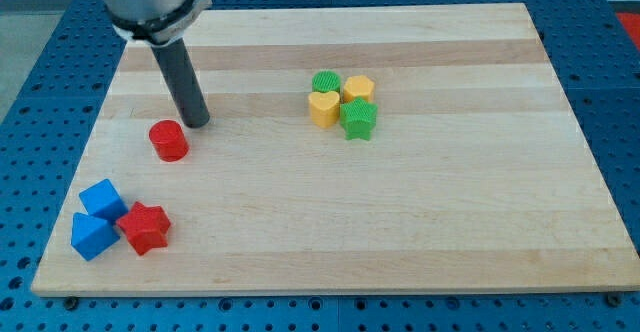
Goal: Move red circle above red star
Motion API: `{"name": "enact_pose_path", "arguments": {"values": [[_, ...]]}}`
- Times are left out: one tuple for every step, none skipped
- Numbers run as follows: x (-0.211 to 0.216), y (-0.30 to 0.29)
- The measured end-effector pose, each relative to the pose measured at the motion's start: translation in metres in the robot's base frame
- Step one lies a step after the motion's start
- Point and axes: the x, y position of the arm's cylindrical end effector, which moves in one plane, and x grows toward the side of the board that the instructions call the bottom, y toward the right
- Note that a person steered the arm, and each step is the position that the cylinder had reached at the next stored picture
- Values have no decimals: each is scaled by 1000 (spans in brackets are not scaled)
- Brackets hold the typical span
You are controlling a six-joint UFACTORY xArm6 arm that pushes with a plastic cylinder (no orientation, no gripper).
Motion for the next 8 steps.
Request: {"name": "enact_pose_path", "arguments": {"values": [[-1,-36],[49,-40],[84,-22],[68,-22],[45,8],[60,60],[85,44],[88,2]]}}
